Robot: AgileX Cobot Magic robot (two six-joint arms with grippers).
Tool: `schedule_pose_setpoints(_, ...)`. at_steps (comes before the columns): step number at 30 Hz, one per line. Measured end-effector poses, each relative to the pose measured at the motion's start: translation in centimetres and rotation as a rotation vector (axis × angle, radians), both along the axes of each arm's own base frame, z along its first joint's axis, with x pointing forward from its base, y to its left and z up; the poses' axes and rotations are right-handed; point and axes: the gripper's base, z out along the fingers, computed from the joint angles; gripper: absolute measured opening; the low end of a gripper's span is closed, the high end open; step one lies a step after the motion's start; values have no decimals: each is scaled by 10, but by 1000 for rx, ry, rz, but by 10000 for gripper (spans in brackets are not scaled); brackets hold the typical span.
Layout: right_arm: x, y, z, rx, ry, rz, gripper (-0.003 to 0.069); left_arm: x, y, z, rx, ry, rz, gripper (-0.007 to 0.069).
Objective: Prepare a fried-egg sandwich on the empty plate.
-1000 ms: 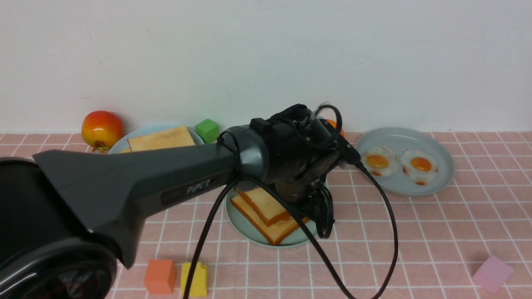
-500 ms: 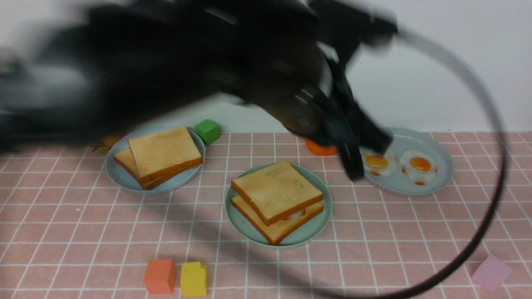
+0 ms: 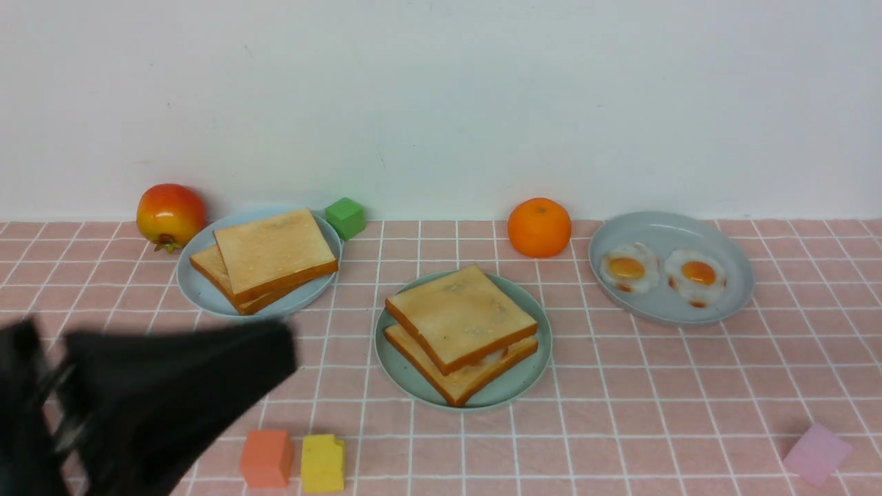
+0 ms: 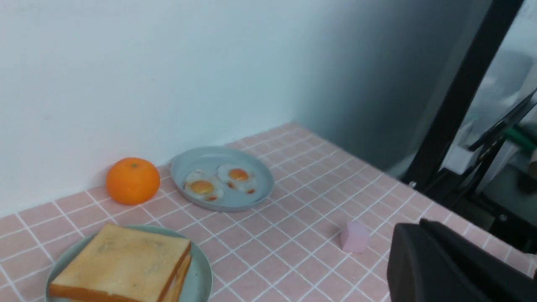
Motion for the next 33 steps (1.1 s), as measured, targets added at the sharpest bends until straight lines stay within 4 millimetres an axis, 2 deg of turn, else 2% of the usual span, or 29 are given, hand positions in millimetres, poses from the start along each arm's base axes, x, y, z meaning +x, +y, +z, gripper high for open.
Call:
schedule_pose_setpoints(6,0,0,0,1,-1,0,10,-17,20,-30,-35,-38,-5,-13)
schedule_pose_setpoints(18,1,0,-1,-5,-4,-13,13,-22,27,-30,-73,-71,-7,-13)
schedule_pose_setpoints(23,2,1,-11,-21,23,-164,14,-22,27,-30,-73,-71,-7,-13)
schedule_pose_setpoints(27,4,-3,-31,-50,50,-473,17,-22,27,-30,-73,-71,-7,-13)
schedule_pose_setpoints(29,2,-8,-41,-51,6,-632,11,-22,27,-30,-71,-70,-7,-13)
schedule_pose_setpoints(31,3,-8,-49,-44,-19,-696,3,-22,27,-30,-71,-70,-7,-13)
schedule_pose_setpoints(32,7,-7,-63,-22,-97,-761,-8,-22,27,-30,-69,-71,-7,-13)
schedule_pose_setpoints(33,6,-7,-65,-15,-111,-767,-8,-22,27,-30,-69,-71,-7,-13)
